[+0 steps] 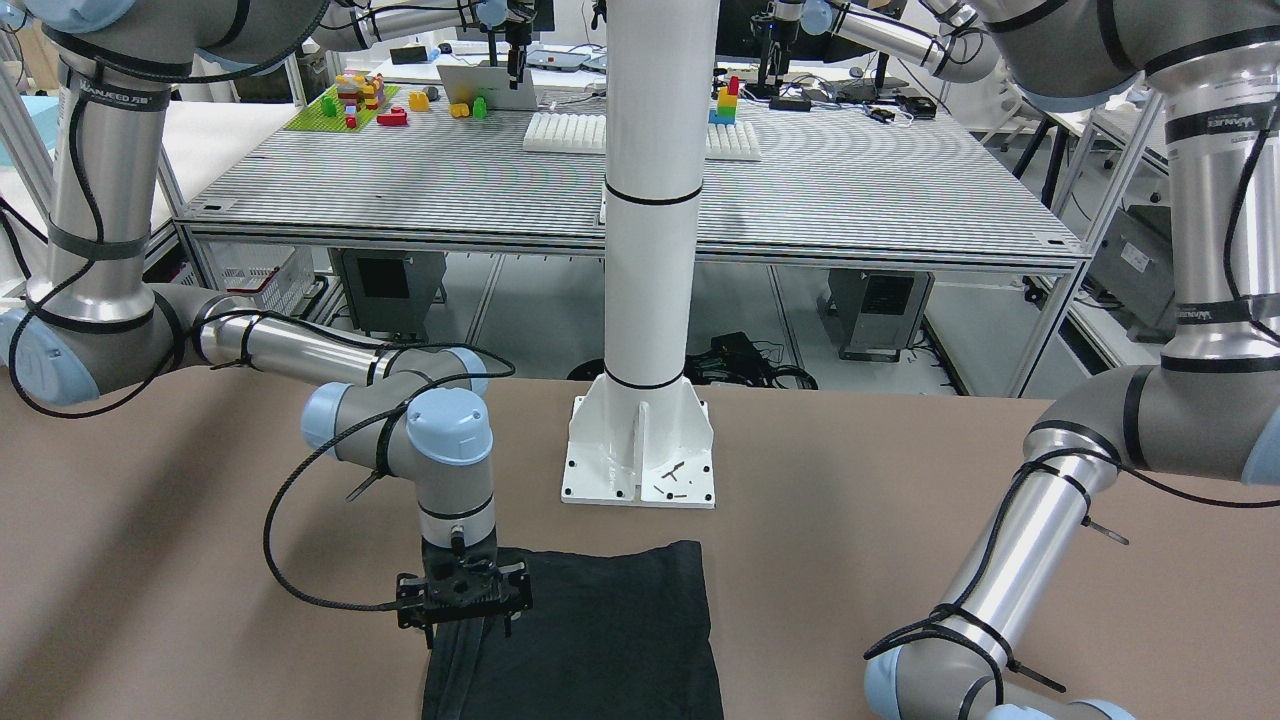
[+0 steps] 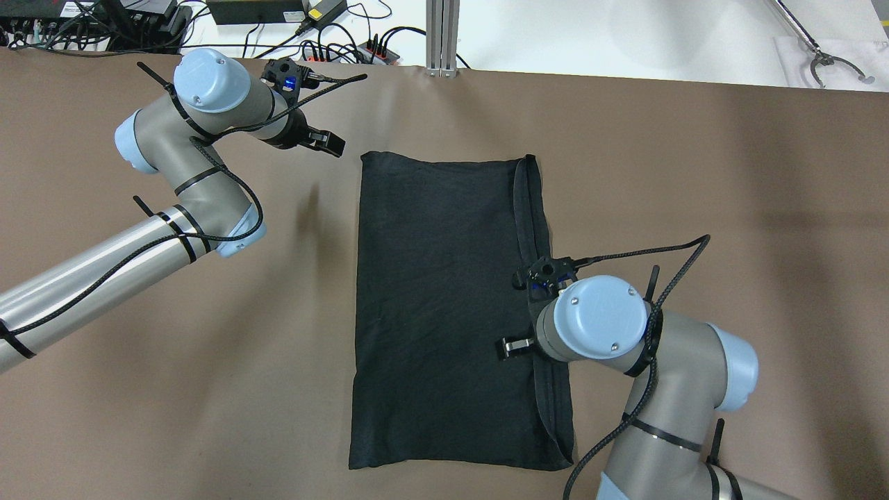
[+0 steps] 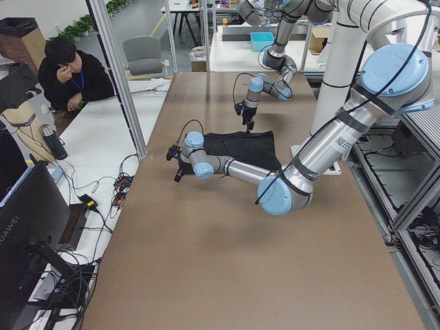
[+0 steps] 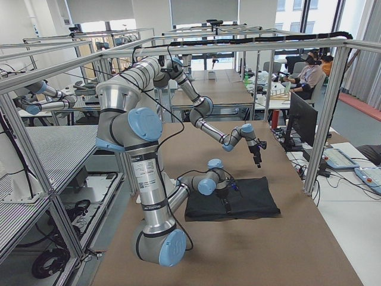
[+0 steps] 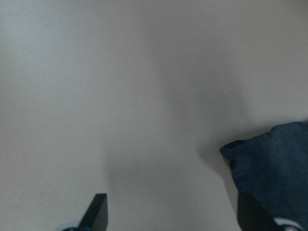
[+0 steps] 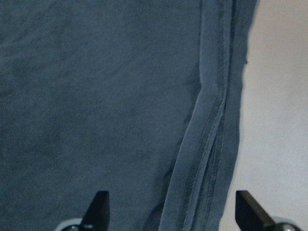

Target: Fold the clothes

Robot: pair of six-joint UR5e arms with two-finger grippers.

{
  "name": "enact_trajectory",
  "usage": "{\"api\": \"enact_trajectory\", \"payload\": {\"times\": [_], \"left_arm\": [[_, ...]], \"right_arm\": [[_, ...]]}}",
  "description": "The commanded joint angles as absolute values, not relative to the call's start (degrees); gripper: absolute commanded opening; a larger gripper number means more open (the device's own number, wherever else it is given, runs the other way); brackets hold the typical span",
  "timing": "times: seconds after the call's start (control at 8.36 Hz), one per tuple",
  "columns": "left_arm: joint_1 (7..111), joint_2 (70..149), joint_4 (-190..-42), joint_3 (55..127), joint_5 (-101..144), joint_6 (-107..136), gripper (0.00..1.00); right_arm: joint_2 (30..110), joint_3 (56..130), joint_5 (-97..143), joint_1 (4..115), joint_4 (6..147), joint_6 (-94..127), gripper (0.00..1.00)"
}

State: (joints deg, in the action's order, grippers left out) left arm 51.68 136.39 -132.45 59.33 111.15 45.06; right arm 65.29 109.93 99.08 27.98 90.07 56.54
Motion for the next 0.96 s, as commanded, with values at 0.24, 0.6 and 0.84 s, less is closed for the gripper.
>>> {"api": "enact_trajectory", "payload": {"times": [0.24,0.6,0.84], "left_arm": [[51.68,136.23,-132.45,59.24,111.09,45.09,0.95],[51.68,135.88,-132.45,59.33,111.01,45.09,0.95],[51.68,135.79,-132.54,59.33,111.01,45.09,0.95]], "right_arm": [[66.61,111.71,95.11,20.05,94.04,54.86,0.72],[70.31,114.07,92.81,18.37,94.04,52.03,0.61],[70.31,114.35,91.77,17.32,94.13,52.12,0.57]]}}
